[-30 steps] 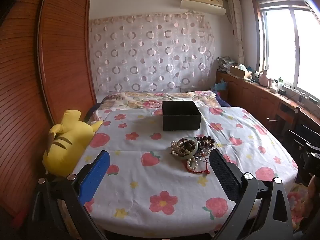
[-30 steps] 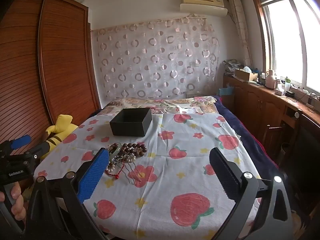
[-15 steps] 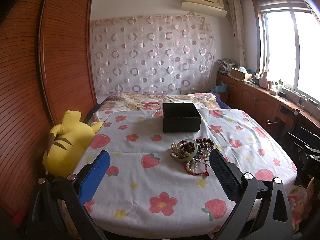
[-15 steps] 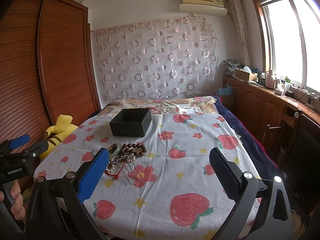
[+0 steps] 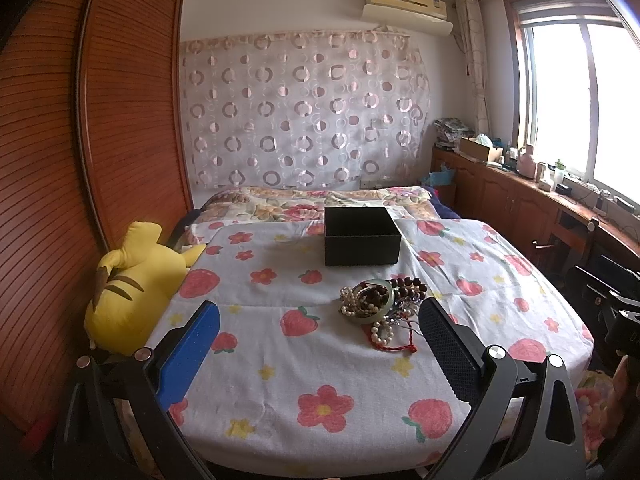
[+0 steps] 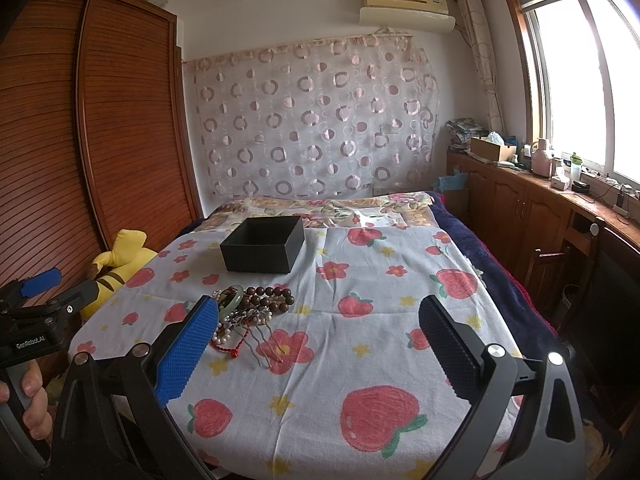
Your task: Organize jewelry
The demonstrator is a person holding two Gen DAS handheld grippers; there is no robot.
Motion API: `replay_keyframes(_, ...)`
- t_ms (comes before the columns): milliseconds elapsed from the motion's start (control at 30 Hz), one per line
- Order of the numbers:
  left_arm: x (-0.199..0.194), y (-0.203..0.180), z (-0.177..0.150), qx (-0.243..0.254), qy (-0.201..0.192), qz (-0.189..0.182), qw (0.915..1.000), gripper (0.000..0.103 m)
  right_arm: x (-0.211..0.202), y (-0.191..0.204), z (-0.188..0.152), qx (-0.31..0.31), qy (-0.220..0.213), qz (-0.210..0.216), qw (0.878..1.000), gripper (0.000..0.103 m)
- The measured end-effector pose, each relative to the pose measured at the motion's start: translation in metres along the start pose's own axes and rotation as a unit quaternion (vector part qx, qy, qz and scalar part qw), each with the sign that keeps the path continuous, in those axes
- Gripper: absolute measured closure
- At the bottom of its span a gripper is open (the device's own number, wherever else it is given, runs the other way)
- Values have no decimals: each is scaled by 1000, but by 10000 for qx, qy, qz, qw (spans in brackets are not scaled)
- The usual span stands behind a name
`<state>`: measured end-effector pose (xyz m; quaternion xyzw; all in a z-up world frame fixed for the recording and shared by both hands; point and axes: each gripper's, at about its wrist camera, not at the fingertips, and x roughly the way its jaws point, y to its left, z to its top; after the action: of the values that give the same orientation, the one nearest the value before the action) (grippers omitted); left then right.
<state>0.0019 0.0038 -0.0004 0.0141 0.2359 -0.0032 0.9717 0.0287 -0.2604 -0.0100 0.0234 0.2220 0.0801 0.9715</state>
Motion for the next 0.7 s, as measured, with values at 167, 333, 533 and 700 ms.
replay_keyframes(167, 1, 1, 0, 4, 0, 0, 10000, 7, 0, 0, 0, 8, 4, 4, 10000, 2)
replay_keyframes(333, 0, 1, 0, -8, -2, -5, 10000, 7, 0, 0, -1, 7, 4, 4, 10000, 2)
replay_keyframes(533, 0, 1, 0, -3, -6, -1, 10000, 7, 0, 0, -1, 13, 2, 4, 10000, 2)
replay_keyframes(700, -1, 0, 0, -1, -16, -1, 10000, 7, 0, 0, -1, 14, 3, 5, 10000, 2)
